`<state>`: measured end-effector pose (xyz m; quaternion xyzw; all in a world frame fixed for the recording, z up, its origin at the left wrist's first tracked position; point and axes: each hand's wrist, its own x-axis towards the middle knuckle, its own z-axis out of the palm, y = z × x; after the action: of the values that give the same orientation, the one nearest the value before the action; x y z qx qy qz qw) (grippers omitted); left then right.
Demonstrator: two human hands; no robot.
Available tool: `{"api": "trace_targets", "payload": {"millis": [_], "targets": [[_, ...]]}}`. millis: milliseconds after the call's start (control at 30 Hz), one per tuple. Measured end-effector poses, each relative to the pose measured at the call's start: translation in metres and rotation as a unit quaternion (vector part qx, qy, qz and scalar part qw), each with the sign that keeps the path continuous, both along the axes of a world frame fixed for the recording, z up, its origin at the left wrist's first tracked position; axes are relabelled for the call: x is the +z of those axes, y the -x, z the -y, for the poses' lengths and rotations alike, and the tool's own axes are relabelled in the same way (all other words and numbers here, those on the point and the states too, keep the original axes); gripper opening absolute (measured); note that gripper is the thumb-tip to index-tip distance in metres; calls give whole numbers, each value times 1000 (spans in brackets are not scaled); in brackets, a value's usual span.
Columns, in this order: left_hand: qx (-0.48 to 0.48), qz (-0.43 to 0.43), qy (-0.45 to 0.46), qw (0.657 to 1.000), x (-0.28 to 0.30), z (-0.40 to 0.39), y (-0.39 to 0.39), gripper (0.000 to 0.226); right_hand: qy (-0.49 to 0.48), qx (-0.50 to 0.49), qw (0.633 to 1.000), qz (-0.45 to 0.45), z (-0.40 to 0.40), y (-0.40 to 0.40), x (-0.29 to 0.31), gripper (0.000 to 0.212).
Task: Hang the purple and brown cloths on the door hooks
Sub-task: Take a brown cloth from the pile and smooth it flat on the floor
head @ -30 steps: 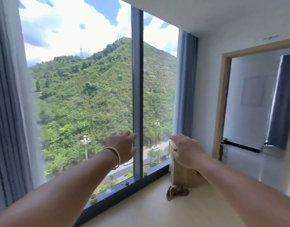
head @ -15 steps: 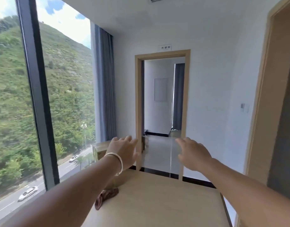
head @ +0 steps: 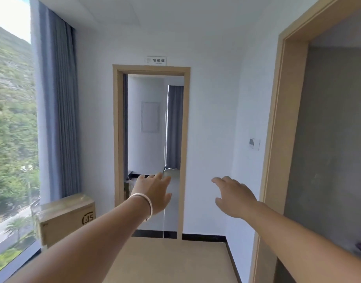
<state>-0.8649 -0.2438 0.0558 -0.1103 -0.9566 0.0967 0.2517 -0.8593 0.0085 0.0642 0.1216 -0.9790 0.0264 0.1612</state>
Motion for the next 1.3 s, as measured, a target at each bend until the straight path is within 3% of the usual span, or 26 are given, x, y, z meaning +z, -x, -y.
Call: {"api": "trace_targets", "payload": {"millis": [633, 967, 1300], "targets": [[4, 53, 10, 999, -29, 18, 248, 52, 6, -18, 999, 31, 14, 239, -34, 60], [43, 51, 24, 997, -13, -26, 413, 52, 14, -16, 999, 42, -43, 409, -29, 61], [21, 62, 37, 997, -29, -79, 544, 43, 24, -43, 997, 65, -91, 529, -41, 64]]}}
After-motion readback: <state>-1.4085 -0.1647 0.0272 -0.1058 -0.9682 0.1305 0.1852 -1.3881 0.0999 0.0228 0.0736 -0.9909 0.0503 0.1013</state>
